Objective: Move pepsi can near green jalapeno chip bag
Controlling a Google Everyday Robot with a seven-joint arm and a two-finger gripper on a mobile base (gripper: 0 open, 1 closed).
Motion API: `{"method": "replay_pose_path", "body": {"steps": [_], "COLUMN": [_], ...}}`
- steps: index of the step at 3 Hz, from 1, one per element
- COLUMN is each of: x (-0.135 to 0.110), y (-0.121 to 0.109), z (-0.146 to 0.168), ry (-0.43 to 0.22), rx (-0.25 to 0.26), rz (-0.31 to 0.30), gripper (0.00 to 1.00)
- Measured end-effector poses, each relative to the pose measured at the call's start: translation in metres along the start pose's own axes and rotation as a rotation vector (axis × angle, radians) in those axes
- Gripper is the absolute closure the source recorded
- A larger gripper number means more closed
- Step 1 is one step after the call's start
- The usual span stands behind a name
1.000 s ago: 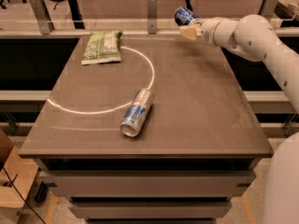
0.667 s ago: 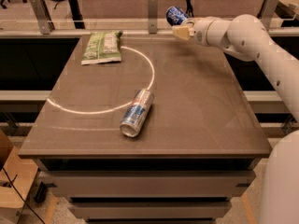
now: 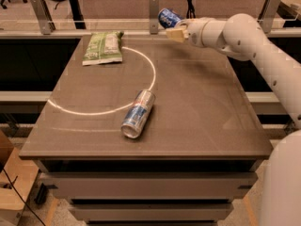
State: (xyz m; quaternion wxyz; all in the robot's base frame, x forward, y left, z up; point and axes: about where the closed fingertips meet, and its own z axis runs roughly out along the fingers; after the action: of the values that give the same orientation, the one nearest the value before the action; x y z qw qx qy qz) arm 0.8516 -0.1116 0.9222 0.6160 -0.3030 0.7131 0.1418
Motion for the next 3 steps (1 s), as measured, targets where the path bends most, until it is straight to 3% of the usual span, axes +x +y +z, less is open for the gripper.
{"method": "replay_pose_path", "body": {"steps": [2, 3], "x": [-0.005, 0.003], "y": [0.092, 0.129], "z": [0.021, 0.031], "ry": [0.049, 0.069], "rx": [-0.219, -0.306], "rz": [-0.127, -0.132], "gripper": [1.00, 0.84]}}
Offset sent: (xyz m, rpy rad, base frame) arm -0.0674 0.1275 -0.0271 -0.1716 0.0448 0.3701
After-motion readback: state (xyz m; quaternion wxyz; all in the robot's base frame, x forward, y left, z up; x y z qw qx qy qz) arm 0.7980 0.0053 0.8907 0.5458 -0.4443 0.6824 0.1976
